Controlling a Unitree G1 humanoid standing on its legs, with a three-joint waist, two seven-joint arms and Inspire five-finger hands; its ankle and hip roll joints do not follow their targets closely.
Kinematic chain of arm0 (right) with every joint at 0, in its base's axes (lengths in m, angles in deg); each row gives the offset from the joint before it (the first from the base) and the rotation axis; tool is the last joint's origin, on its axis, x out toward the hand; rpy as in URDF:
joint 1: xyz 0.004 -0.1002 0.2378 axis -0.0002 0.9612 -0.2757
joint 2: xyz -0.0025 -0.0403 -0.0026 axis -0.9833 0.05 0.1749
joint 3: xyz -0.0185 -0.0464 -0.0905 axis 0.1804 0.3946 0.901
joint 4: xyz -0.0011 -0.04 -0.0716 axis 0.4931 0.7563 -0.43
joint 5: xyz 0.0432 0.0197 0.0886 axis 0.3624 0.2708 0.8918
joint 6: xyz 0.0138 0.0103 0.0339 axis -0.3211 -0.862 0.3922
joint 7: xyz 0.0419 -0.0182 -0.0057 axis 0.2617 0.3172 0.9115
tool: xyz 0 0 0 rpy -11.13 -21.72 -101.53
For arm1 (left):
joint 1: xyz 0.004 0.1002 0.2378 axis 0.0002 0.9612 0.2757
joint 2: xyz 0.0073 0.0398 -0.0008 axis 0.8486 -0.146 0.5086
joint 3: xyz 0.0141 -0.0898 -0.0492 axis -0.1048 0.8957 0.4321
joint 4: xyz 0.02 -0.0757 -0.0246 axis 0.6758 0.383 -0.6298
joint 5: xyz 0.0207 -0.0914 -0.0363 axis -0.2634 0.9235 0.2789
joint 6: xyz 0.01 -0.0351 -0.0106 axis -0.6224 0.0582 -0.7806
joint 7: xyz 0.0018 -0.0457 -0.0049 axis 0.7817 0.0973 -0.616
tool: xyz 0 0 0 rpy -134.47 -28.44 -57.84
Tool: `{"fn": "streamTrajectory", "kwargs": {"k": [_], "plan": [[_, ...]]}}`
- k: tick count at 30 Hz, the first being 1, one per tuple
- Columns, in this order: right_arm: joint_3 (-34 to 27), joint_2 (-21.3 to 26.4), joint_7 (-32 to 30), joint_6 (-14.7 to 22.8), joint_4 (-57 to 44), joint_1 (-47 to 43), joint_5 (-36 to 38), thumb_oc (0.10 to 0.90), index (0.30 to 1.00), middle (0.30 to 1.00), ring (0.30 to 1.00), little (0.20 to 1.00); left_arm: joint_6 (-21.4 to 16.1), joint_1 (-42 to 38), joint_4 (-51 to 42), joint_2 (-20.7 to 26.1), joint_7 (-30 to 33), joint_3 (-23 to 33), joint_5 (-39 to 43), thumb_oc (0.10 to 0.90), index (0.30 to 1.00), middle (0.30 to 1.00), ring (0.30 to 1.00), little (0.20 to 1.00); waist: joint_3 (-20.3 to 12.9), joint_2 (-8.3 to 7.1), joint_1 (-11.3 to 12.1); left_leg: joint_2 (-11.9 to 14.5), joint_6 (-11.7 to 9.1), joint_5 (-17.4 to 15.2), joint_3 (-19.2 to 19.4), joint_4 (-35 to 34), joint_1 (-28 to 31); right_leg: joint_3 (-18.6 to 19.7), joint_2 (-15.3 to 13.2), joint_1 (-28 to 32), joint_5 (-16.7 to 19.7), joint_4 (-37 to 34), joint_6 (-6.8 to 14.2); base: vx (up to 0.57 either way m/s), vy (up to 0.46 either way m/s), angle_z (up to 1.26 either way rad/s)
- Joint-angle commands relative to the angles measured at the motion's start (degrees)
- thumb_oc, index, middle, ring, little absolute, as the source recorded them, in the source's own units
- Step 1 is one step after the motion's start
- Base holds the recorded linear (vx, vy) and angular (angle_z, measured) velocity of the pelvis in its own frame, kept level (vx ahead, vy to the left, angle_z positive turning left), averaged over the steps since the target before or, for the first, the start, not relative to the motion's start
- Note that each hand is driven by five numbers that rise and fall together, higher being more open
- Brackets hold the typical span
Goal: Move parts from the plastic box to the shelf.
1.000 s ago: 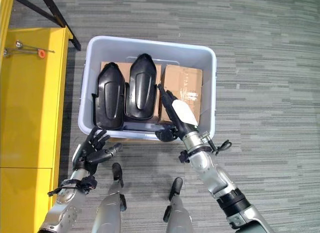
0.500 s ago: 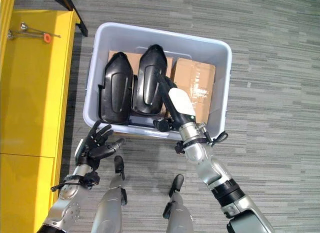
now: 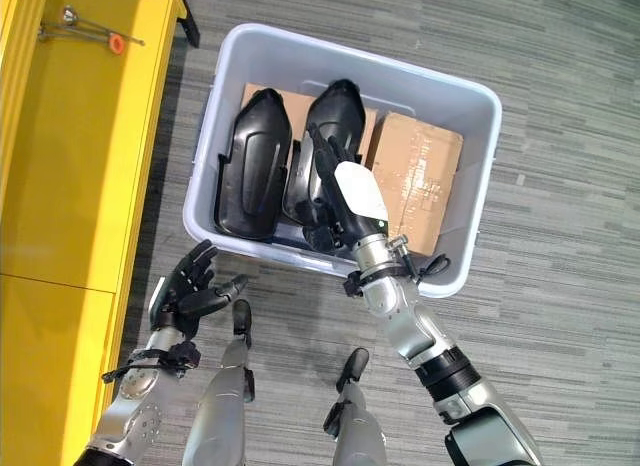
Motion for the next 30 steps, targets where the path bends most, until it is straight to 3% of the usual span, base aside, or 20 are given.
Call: {"fn": "streamTrajectory", "kwargs": {"k": [1, 17, 30], "plan": [[-1.6, 0.0, -4.8, 2.5, -1.8, -8.0, 0.5, 0.900, 1.000, 1.000, 1.000, 1.000, -4.5, -0.4, -6.6, 1.1, 1.4, 1.1, -0.4, 0.900, 1.000, 1.000, 1.000, 1.000, 0.3, -1.90, 0.7, -0.4, 0.9, -3.4, -1.2, -0.6, 4.2, 2.6, -3.4, 0.6, 6.7, 0.4, 1.3, -0.01, 0.020, 0.11], [-3.3, -1.6, -7.5, 1.5, 1.3, -8.3, 3.5, 0.900, 1.000, 1.000, 1.000, 1.000, -4.4, 0.8, -6.9, 1.5, 2.7, 1.6, -0.4, 0.900, 1.000, 1.000, 1.000, 1.000, 2.1, -1.54, 1.8, -1.4, 1.3, -3.2, -2.2, -0.7, 2.4, 1.4, -4.0, 0.0, 7.1, 0.4, 1.5, -0.01, 0.012, 0.05], [-4.9, -1.2, -12.9, -0.9, 5.5, -12.1, -0.8, 0.900, 1.000, 1.000, 1.000, 1.000, -5.2, -0.2, -7.2, 1.8, 3.6, 0.5, -0.8, 0.900, 1.000, 1.000, 1.000, 1.000, 4.0, -0.49, 2.0, -1.9, 1.4, -3.1, -2.3, -0.7, 1.0, 1.4, -4.5, -1.4, 7.4, 0.4, 1.6, -0.01, 0.010, 0.02]]}}
